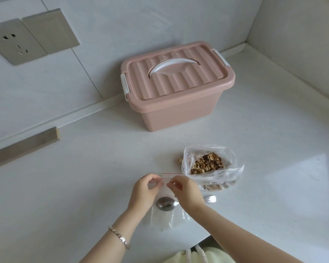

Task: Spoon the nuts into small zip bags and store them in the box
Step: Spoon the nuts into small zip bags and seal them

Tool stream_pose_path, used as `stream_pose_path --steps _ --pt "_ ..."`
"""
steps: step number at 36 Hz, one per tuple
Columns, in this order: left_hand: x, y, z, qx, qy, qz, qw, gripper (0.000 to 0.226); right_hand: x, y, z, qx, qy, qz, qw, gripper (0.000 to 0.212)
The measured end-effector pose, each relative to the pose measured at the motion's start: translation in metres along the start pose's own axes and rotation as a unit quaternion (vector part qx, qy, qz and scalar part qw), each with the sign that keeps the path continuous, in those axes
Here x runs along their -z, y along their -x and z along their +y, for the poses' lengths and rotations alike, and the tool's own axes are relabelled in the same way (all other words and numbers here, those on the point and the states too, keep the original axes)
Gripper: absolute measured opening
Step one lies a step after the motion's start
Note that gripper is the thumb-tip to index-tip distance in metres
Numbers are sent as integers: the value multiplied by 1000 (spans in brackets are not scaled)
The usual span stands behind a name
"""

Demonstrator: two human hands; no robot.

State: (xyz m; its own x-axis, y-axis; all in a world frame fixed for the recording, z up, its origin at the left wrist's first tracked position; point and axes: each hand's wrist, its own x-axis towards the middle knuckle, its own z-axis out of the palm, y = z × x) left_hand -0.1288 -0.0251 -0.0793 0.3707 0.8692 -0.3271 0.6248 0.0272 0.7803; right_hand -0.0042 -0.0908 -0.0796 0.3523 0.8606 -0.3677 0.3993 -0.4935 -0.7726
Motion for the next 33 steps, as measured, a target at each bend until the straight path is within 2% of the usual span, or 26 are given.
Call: stream_pose_path --steps 5,9,14,22,25,33 --pt "18 10 29 -43 27 69 996 23 21 14 -20 35 -105 65 992 5" --pt "26 22 61 -30 106 106 988 17 39 28 -38 27 -207 100 973 16" --pt "26 36 102 8 212 8 977 12 56 43 -47 45 -230 121 965 7" --pt "24 53 127 59 240 -141 959 19 84 60 -42 67 -209 132 967 15" --pt "27 58 128 53 232 -139 961 24 91 65 -39 71 -209 126 967 13" --pt "21 68 133 72 230 -89 966 14 89 73 -38 60 -220 109 967 21"
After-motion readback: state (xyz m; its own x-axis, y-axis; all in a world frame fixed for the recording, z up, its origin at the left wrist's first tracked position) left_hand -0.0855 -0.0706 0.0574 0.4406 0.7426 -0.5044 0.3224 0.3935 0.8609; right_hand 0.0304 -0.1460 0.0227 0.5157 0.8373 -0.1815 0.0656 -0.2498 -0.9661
